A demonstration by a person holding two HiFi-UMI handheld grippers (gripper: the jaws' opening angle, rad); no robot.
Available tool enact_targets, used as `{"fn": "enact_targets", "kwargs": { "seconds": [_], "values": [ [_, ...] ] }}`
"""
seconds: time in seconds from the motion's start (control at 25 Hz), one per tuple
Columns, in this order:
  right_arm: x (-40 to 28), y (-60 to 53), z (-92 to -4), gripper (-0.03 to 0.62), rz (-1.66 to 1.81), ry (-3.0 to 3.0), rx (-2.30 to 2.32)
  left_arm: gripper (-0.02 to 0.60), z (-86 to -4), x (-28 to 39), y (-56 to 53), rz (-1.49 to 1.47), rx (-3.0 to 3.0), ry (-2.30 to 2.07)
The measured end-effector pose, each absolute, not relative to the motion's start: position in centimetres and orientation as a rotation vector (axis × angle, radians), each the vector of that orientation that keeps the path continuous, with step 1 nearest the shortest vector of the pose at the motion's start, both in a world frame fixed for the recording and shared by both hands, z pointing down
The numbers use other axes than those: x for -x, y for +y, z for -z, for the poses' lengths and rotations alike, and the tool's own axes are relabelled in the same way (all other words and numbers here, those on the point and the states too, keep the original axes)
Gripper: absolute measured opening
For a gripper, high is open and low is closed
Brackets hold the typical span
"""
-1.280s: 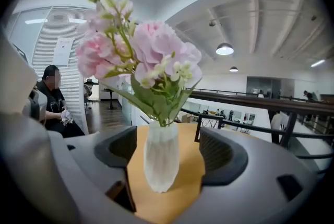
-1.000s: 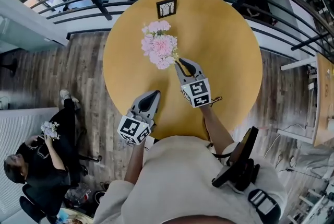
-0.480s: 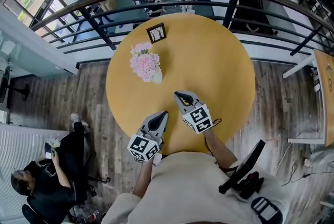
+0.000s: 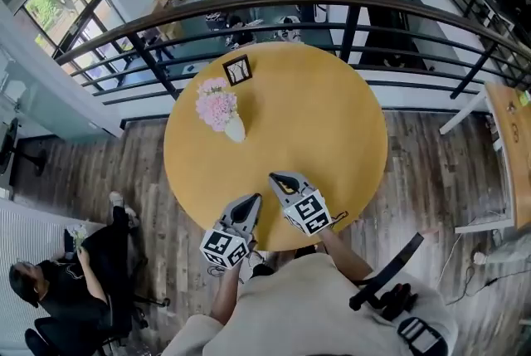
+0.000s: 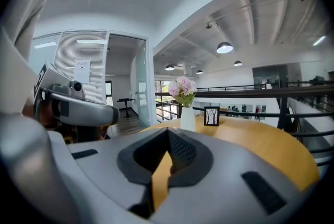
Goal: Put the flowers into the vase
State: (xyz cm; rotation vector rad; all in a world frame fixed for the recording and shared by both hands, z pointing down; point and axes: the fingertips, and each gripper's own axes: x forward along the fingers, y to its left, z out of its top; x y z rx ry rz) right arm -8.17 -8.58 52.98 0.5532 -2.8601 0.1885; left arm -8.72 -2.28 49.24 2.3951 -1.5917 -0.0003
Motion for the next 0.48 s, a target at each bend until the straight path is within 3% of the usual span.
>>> {"fn": "enact_targets", "kwargs": {
  "seconds": [0.48],
  "values": [
    [13.0,-3.6,-49.5,0.008,-0.187,-2.83,-0.8,0.006,-46.2,13.6,1.1,-0.022,-2.585,-1.41]
  ]
}}
